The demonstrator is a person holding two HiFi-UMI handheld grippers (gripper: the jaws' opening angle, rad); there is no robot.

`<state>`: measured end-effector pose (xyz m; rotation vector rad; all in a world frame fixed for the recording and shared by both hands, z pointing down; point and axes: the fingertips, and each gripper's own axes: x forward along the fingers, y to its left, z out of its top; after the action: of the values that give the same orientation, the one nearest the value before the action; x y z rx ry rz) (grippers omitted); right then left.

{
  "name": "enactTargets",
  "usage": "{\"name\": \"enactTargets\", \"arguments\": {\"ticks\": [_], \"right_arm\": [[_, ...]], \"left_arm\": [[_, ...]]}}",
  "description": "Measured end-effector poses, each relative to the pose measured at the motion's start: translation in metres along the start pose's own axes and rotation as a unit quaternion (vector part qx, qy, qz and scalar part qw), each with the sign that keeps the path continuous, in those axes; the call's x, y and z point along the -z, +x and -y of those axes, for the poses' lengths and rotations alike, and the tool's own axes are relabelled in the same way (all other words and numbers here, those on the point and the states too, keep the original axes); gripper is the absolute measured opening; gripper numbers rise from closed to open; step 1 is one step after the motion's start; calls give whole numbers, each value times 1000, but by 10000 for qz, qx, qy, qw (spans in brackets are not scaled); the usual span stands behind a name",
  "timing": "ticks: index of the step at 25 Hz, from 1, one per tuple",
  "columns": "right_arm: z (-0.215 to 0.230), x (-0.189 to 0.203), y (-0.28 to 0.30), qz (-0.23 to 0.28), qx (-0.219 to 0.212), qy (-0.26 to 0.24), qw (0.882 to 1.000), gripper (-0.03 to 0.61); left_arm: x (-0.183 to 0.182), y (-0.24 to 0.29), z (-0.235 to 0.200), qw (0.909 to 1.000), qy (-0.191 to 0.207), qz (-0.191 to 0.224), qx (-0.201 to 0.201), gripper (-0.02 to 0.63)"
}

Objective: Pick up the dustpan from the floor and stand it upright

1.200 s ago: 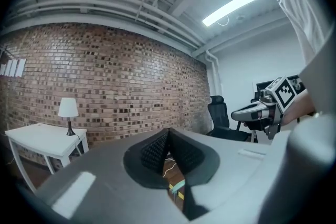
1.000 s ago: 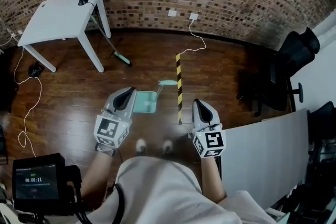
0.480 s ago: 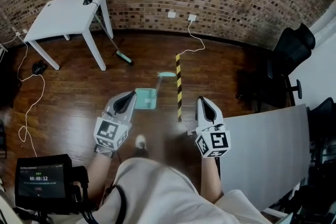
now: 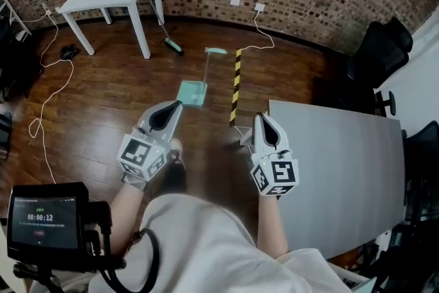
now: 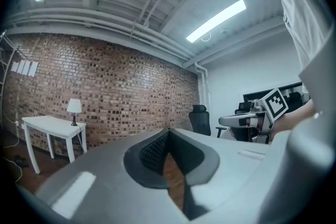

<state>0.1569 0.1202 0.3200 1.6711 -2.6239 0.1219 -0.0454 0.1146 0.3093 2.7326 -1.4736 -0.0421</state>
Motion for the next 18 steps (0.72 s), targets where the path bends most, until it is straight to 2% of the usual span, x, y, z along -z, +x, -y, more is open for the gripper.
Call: {"name": "enactTargets", "arguments": {"ticks": [4, 8, 12, 18], "right_arm": [[-23, 15, -49, -295, -116, -40, 9995, 12], [-40, 20, -83, -230, 32, 49, 9997, 12], [-63, 26, -96, -216, 53, 164, 9996, 12], [-77, 9, -93, 171, 296, 191, 9992, 12]], "left_arm": [[0, -51, 33, 9997, -145, -70, -164, 2], [10, -90, 43, 9990, -332, -98, -285, 2], [16, -120, 44, 9988, -440, -54, -218, 2], [14, -130, 36, 9998, -103, -168, -13, 2]]}}
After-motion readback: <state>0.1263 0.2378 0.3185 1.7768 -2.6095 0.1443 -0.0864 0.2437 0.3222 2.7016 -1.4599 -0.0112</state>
